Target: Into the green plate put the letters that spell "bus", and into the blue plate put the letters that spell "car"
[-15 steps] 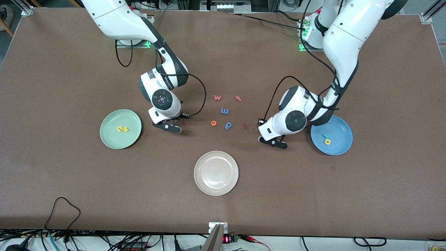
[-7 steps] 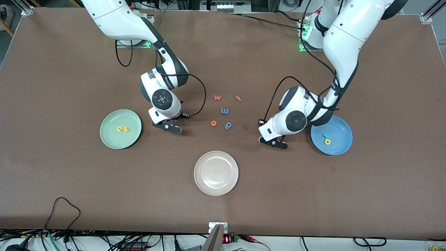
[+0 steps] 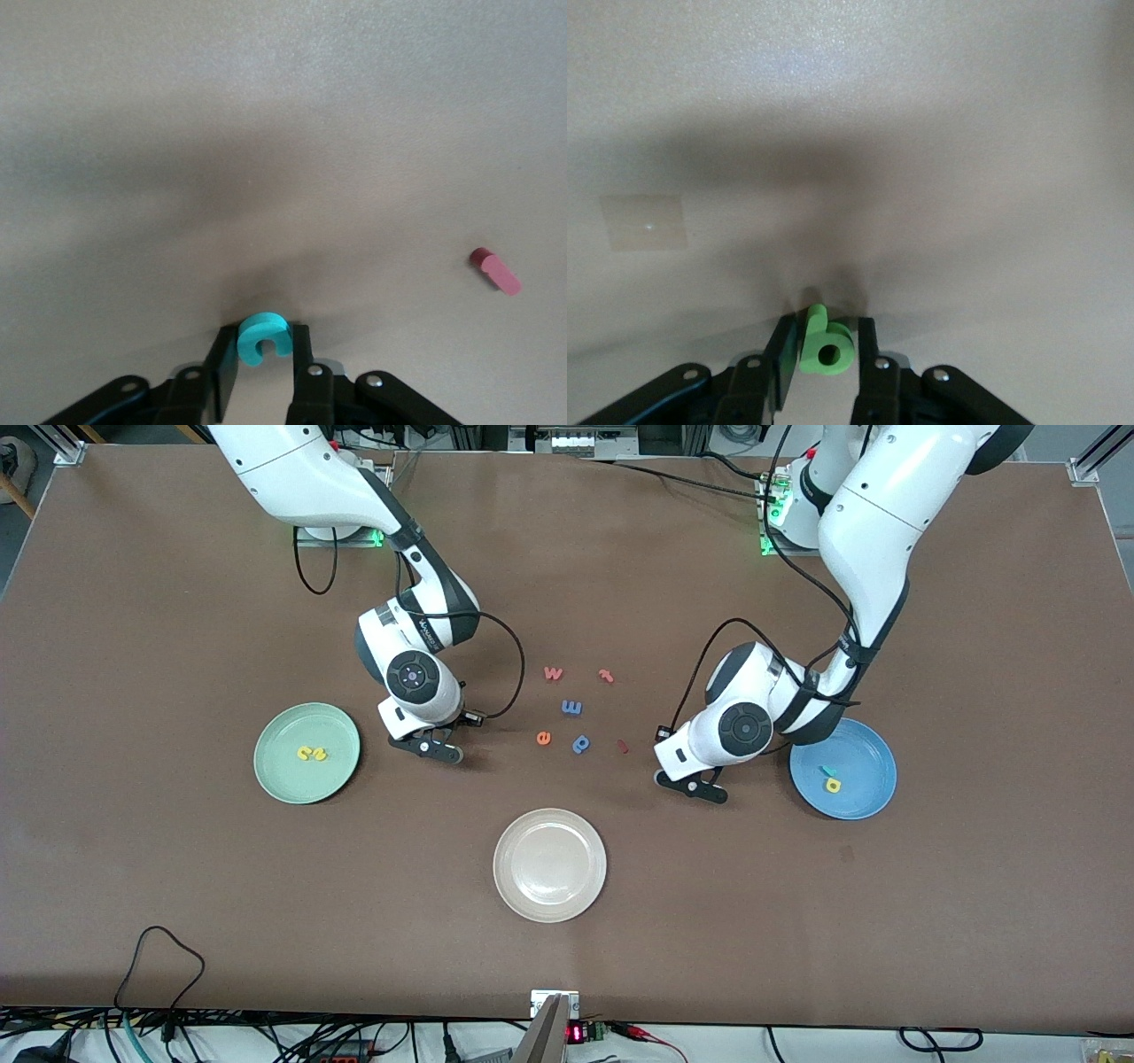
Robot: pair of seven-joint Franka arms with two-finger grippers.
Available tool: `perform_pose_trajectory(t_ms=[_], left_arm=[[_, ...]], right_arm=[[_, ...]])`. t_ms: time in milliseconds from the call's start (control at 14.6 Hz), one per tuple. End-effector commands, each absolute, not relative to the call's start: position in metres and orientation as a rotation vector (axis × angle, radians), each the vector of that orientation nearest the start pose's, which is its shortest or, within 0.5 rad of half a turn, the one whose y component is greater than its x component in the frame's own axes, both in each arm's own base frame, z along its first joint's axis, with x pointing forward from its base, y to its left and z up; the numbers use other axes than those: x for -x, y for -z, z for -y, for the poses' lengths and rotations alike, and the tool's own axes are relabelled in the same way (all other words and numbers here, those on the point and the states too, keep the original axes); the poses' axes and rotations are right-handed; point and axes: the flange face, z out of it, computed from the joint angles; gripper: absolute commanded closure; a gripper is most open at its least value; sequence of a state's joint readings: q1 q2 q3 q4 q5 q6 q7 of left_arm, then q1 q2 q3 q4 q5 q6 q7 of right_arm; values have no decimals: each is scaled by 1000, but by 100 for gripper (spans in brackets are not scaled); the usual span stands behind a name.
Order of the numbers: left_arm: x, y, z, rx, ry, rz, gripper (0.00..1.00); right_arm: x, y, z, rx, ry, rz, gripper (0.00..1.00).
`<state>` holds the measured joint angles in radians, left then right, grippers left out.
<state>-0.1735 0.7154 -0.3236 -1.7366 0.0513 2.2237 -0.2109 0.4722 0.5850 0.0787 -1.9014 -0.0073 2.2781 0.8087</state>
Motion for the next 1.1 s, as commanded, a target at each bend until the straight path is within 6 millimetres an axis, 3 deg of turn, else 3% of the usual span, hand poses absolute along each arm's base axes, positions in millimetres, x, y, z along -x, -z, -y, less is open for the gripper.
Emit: perform_pose_trajectory(t_ms=[0, 342, 479, 685, 753, 890, 1027], left_arm=[[-568, -152, 299, 3181, -375, -445, 75], [-574, -166, 296, 3182, -351, -438, 83], [-578, -177, 293, 3186, -327, -433, 84], [-587, -209, 281, 3177, -313, -415, 87], [-595, -220, 266, 3177, -301, -388, 87], [-614, -234, 217, 3138, -258, -341, 87], [-628, -241, 167, 3098, -254, -287, 89]], right_arm=[[-515, -172, -316, 3192, -304, -409, 81], [-517, -176, -314, 3191, -297, -396, 95], [-530, -201, -303, 3177, -257, -334, 95], [-553, -257, -252, 3178, -281, -262, 95], [-560, -274, -230, 3174, -289, -223, 95], [-572, -289, -173, 3166, -352, -159, 95], [-584, -288, -117, 3143, -382, -97, 95]])
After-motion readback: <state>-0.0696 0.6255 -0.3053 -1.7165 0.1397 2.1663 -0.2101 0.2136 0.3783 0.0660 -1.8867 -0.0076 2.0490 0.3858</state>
